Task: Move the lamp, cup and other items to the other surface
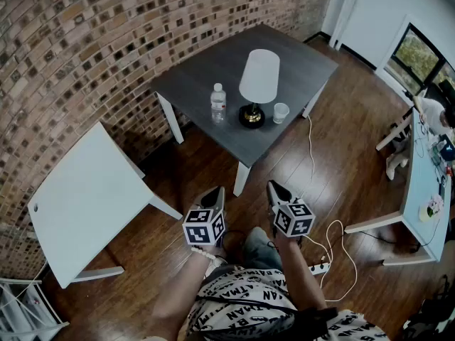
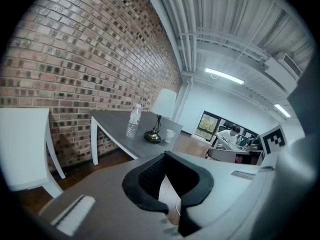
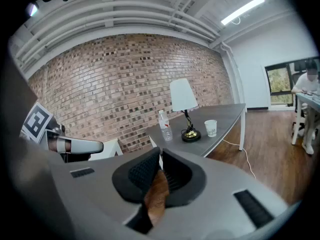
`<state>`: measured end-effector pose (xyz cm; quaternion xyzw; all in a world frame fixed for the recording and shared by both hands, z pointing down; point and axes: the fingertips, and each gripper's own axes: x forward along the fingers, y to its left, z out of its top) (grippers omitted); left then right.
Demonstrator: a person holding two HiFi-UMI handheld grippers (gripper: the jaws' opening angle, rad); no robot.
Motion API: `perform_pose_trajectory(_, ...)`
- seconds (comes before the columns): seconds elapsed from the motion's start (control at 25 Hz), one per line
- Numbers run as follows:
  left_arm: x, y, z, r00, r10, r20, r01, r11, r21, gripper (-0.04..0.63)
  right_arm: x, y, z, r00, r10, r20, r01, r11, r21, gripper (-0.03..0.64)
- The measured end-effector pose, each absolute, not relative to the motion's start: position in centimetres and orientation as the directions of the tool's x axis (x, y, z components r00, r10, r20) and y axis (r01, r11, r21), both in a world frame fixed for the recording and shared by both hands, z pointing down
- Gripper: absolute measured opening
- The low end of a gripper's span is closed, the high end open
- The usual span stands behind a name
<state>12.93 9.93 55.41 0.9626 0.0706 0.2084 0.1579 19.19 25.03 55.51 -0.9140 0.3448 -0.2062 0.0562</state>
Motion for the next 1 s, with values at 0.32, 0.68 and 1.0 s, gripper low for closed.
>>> perform_pose_trajectory(0.32, 10.6, 7.3, 56.2, 0.907, 0.169, 0.385, 0.027, -0.937, 0.347, 0.000, 17.8, 23.6, 55.9, 0.670, -0.657, 0.345, -0.616, -0.752, -0.234, 0.032)
perform_pose_trajectory(0.68, 13.1, 3.5, 55.3, 0.919, 0.127, 0.373, 0.003, -0.949, 0.316, 0.000, 21.9, 17.3, 55.3, 0.643, -0.697, 0.317, -0.668, -0.713, -0.212, 0.037)
perform_pose_trajectory(1.0, 18.4, 0.7, 54.8, 0.918, 0.134, 0.372, 0.022, -0.957, 0.288, 0.000, 29.6, 11.0, 53.6, 0.647, -0.704, 0.291, -0.684, -0.705, -0.185, 0.150)
